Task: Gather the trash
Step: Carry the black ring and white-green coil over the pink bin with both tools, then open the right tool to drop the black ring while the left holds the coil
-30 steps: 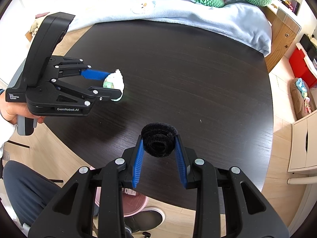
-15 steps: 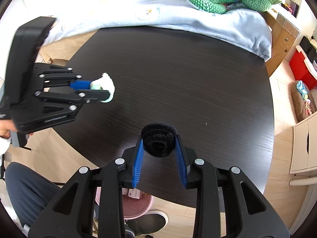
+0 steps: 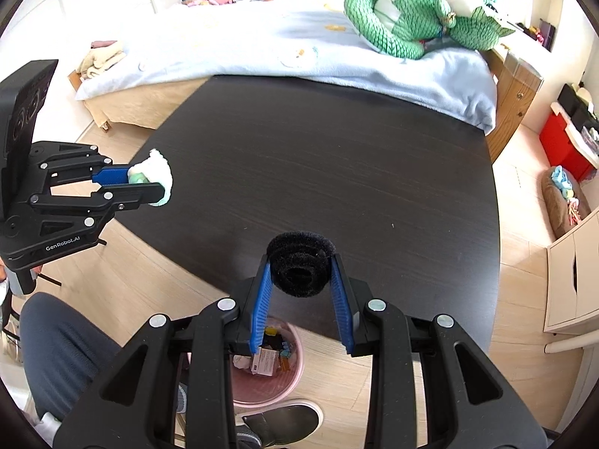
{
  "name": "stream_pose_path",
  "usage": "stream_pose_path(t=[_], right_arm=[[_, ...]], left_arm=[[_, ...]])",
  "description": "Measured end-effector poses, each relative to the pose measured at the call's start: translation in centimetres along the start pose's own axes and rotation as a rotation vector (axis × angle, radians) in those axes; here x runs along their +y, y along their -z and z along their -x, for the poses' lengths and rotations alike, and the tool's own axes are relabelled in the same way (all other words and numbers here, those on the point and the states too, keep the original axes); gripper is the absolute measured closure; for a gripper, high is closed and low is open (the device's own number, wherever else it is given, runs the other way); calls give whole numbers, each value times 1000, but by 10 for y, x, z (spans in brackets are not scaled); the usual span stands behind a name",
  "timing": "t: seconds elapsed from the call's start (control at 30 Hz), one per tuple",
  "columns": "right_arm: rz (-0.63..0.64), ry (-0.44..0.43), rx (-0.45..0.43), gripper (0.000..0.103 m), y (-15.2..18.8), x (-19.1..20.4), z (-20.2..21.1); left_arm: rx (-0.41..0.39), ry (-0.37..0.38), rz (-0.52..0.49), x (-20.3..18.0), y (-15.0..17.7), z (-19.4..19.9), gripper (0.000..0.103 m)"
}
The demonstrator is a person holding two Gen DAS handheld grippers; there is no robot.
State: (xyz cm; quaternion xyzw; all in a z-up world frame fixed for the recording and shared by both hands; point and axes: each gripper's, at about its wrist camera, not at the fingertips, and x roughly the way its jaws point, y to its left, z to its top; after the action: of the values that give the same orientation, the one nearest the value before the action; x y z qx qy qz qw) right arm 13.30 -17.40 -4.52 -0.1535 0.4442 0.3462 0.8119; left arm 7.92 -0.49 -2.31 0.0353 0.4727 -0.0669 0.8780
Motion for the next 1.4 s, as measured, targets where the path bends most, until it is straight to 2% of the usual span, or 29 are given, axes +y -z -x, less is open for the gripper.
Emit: stream_pose_path(t=[0.23,0.63,1.0,1.2,1.3,1.37,1.4], right_arm=[[18,-6,-55,72,23,18,33],[43,-41,-105,72,58,45,73],[78,-69,-81,72,79,67,71],[83,-99,-63,72,81,73,62],[85,-116,-60,69,80,74,59],[83,-110,-59,52,79,72,58],[78,-108,-65,37,79,71,58]], left_arm=[[-51,-24,1,-15,21,34,85],[-99,-5,25,-33,53,66,85],[-104,34,55,-46,81,79,85],[-107,36,56,-45,83,83,85],[-113,36,56,-44,82,85,85],[-113,34,55,-43,81,84,85],[-113,35,55,-43,81,84,85]])
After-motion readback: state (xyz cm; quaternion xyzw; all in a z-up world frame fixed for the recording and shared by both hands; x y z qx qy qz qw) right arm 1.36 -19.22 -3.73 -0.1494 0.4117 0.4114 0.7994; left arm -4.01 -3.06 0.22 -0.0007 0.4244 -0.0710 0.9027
